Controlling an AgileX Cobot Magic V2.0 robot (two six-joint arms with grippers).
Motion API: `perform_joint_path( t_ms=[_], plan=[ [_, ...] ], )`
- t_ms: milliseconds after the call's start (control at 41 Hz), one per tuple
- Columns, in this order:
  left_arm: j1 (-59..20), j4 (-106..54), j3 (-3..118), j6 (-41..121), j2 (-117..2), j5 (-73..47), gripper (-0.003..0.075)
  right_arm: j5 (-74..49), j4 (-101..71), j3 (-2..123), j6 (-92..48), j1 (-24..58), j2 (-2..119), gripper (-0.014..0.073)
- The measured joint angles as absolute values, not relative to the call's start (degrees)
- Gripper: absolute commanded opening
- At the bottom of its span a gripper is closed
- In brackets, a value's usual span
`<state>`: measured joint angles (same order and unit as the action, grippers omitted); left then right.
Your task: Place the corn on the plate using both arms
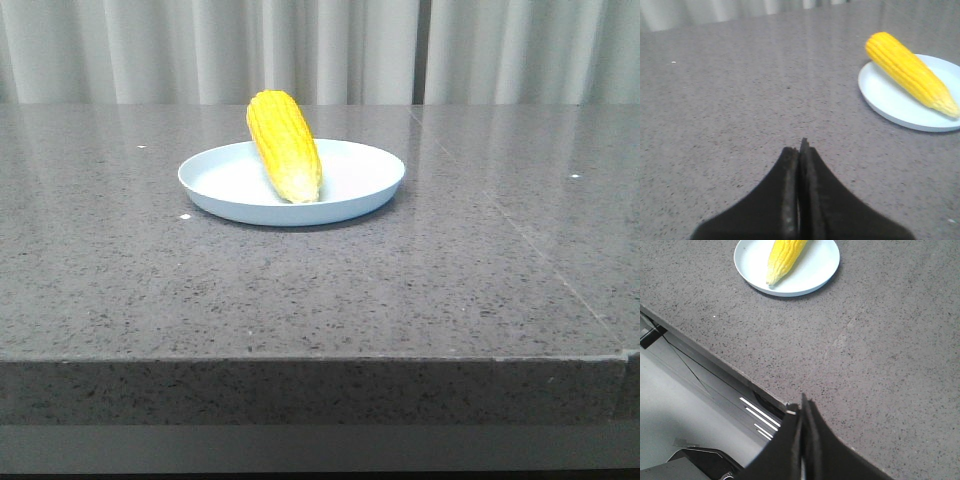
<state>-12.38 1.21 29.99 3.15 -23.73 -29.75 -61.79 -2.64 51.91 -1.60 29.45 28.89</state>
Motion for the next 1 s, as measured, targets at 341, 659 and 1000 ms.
perform_joint_path(
  t_ms=[341, 659, 1000],
  plan=[
    [-4.82, 1.09, 4.81, 3.15, -5.27, -11.55, -0.0020, -61.79, -2.64, 51.91, -1.60, 29.45, 28.89, -0.0067],
    [-1.43, -0.88, -0.52, 3.15, 0.37, -2.61, -0.0020, -61.79, -2.64, 51.91, -1.60, 29.45, 28.89, -0.0067],
    [-1.30, -1.00, -0.52, 3.15, 0.37, -2.61, -0.0020, -61.88, -2.62, 51.91, -1.60, 29.45, 28.79, -0.0067]
  ],
)
